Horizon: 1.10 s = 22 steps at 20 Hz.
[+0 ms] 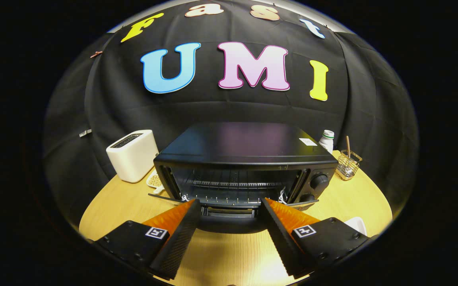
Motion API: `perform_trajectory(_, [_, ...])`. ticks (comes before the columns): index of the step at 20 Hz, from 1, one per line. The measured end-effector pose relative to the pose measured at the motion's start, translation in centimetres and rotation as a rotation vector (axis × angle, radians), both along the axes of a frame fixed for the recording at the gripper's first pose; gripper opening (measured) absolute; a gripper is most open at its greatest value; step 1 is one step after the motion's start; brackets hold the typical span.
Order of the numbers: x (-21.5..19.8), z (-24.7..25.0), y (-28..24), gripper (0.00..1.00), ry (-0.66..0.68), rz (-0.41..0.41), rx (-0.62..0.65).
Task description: Open the toaster oven, put the food inside, and close the toaster oven door.
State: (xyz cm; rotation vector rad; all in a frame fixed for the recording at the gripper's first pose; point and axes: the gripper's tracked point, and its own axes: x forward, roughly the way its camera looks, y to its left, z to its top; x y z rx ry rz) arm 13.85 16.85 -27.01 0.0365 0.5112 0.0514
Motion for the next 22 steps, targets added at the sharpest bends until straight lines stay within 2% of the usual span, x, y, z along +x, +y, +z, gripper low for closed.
perform_trajectory(3, [-2.8,-2.1,0.1,0.99,0.061,0.001,-0.014])
perform_trajectory(7, [-7.7,-8.1,0.3,0.99,0.237,0.052,-0.042])
perform_trajectory(10, [-10.2,-11.5,-1.6,0.99,0.39,0.041,-0.009])
perform_trajectory(12, [-11.3,-10.6,-3.1,0.99,0.384,0.042,0.011])
perform_trajectory(14, [-11.4,-8.7,-4.7,0.99,0.347,0.078,-0.001])
perform_trajectory(17, [-12.1,-6.3,-9.4,0.99,0.324,0.109,-0.014])
perform_trajectory(22, [-12.9,-4.5,-20.9,0.99,0.375,0.039,-0.043])
